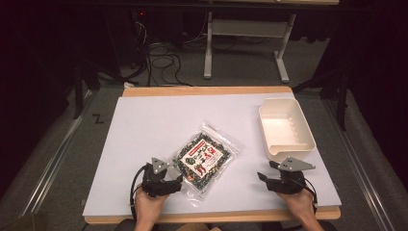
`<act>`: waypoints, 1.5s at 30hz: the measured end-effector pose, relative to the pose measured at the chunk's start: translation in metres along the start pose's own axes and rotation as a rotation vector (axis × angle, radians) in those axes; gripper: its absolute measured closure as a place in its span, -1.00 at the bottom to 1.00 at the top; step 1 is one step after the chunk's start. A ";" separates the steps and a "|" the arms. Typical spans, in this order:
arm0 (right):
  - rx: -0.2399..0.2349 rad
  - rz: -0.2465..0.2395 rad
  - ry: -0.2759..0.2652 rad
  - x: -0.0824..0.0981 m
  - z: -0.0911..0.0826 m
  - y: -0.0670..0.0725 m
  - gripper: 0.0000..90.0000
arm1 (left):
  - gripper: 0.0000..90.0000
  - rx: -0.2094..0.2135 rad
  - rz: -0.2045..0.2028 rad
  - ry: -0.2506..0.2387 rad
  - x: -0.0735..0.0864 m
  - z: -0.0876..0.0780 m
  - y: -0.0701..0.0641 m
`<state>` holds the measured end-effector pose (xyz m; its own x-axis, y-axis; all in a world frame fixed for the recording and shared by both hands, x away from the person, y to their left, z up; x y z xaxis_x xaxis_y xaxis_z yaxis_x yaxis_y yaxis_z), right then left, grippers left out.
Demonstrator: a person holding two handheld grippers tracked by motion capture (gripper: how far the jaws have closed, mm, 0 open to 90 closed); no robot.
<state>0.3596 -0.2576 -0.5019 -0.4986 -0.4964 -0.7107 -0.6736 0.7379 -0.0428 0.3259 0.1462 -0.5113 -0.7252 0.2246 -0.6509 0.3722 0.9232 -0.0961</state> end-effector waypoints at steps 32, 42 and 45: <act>-0.065 -0.026 0.049 -0.059 -0.003 0.005 -0.16 | -0.51 0.009 0.037 0.009 -0.001 0.003 -0.005; -0.077 0.000 0.052 -0.076 0.011 0.003 -0.22 | -0.52 0.004 0.040 0.012 -0.001 0.003 -0.005; -0.081 0.002 0.049 -0.080 0.016 0.002 -0.25 | -0.52 0.003 0.041 0.013 -0.001 0.003 -0.005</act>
Point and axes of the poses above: each handheld gripper's, and its own axes: z roughly forward along the jaws, x roughly out of its underside, y roughly to its left, the point moved 1 cm from there along z, roughly forward along the jaws, and after that the axes turned 6 degrees about y, right-handed, at the moved point
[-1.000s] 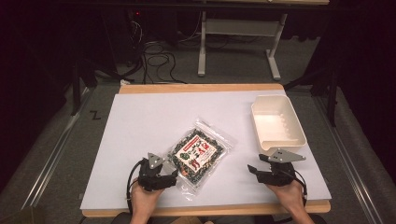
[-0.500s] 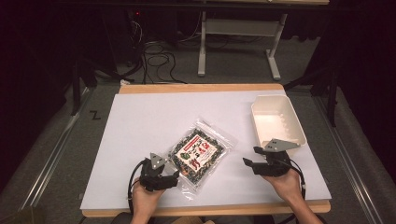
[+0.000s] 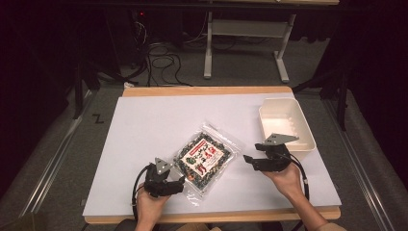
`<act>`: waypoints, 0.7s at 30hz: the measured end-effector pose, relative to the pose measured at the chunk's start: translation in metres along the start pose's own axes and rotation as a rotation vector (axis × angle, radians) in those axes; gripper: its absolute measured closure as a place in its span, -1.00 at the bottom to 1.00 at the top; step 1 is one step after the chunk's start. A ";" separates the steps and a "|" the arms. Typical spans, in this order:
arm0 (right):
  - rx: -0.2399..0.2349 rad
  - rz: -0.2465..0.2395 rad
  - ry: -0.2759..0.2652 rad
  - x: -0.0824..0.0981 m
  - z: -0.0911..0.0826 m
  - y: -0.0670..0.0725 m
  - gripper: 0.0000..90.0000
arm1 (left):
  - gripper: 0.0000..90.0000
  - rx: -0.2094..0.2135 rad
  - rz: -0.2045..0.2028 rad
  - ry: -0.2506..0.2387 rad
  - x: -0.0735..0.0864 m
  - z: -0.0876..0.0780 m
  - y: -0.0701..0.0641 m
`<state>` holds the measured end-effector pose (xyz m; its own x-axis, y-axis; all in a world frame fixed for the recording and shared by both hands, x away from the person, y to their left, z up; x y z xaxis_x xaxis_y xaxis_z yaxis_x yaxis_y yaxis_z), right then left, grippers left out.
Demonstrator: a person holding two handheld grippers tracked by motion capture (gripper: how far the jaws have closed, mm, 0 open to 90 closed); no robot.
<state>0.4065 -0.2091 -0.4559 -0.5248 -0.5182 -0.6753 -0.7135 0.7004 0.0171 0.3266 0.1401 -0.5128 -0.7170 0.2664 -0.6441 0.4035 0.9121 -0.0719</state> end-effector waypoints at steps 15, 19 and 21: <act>-0.027 0.082 0.045 -0.025 0.037 -0.004 -0.36 | -0.52 0.000 0.005 0.003 0.001 0.000 -0.001; -0.014 0.083 0.063 -0.031 0.044 -0.007 -0.38 | -0.51 -0.001 0.009 0.006 0.000 0.001 -0.002; -0.010 0.087 0.057 -0.035 0.045 -0.009 -0.38 | -0.51 -0.001 0.010 0.006 0.000 0.001 -0.002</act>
Point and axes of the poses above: each handheld gripper's, and its own axes: z roughly forward along the jaws, x roughly out of its underside, y roughly to its left, the point moved 1 cm from there along z, roughly forward along the jaws, and after that the axes turned 6 degrees about y, right-handed, at the moved point
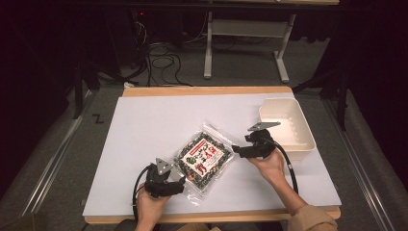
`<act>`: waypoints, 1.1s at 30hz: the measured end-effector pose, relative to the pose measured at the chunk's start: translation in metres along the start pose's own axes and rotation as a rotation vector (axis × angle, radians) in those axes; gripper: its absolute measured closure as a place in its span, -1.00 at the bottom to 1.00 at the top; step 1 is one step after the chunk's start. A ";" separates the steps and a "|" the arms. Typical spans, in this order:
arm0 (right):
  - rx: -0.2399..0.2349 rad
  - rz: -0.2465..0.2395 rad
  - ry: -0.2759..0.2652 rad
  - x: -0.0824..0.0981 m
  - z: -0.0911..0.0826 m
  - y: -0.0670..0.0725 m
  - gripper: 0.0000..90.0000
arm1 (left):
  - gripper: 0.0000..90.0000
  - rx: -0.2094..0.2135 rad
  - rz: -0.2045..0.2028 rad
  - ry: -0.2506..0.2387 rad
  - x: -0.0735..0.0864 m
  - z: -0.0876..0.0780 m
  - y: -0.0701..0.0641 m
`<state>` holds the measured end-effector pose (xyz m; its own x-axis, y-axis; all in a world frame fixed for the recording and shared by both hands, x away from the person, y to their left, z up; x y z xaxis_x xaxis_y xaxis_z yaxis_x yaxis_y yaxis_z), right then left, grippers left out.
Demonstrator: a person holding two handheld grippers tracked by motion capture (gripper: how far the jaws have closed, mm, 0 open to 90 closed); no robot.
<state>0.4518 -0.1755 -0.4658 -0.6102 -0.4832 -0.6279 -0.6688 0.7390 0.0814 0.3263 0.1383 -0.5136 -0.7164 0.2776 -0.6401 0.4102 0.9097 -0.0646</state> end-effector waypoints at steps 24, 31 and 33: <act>0.050 0.041 0.103 -0.025 0.042 -0.009 -0.18 | -0.51 -0.002 0.011 0.009 0.000 0.002 -0.001; 0.041 0.094 0.149 -0.023 0.051 -0.015 -0.14 | -0.51 -0.001 0.012 0.014 0.000 0.002 -0.001; 0.003 0.112 0.155 -0.022 0.053 -0.018 -0.07 | -0.51 -0.001 0.012 0.014 0.000 0.002 -0.002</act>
Point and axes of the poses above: each handheld gripper's, and its own axes: z roughly forward along the jaws, x roughly out of its underside, y roughly to its left, the point moved 1 cm from there along z, roughly forward along the jaws, and after that the axes turned 6 degrees about y, right-handed, at the moved point
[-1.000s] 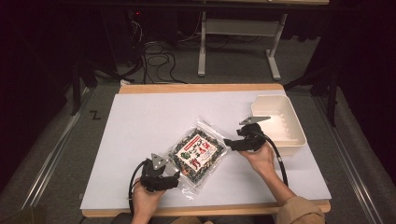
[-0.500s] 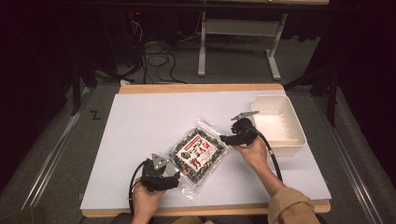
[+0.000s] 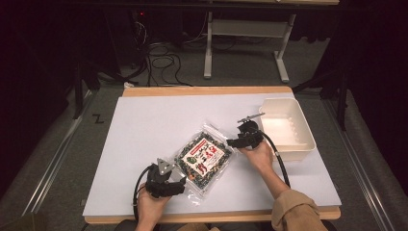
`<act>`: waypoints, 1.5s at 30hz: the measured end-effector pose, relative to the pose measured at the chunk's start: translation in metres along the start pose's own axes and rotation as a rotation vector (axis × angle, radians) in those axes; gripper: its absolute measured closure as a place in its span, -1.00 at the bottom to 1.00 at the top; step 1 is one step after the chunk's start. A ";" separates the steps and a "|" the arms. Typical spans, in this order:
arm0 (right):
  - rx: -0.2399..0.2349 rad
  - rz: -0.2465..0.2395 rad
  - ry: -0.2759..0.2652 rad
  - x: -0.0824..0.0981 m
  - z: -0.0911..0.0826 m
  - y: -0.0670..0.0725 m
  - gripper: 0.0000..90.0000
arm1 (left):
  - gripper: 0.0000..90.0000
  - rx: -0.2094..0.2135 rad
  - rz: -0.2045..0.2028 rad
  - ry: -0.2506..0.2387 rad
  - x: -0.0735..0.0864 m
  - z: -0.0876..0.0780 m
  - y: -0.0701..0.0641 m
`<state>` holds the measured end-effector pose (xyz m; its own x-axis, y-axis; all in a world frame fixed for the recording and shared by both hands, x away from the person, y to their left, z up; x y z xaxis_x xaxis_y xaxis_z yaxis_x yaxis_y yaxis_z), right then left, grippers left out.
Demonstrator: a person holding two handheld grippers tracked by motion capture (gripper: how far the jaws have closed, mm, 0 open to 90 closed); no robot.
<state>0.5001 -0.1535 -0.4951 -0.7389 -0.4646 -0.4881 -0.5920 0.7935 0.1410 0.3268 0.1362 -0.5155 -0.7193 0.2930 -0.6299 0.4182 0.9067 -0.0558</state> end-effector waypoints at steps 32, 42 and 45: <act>-0.120 -0.070 -0.065 0.003 -0.020 0.000 0.99 | -0.49 0.013 0.021 0.021 0.000 0.003 -0.003; -0.067 -0.143 -0.145 -0.010 -0.072 0.000 0.99 | -0.49 0.013 0.005 0.010 -0.001 0.002 -0.001; -0.065 -0.155 -0.174 -0.014 -0.084 0.001 0.99 | -0.49 0.014 0.012 0.017 0.000 0.003 -0.002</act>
<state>0.4829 -0.1797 -0.4156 -0.5746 -0.4991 -0.6486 -0.7175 0.6884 0.1059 0.3276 0.1338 -0.5174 -0.7237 0.3088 -0.6172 0.4345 0.8987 -0.0598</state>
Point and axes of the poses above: each handheld gripper's, and its own axes: z roughly forward along the jaws, x roughly out of its underside, y roughly to its left, the point moved 1 cm from there along z, roughly forward along the jaws, and after that the axes turned 6 degrees about y, right-handed, at the moved point
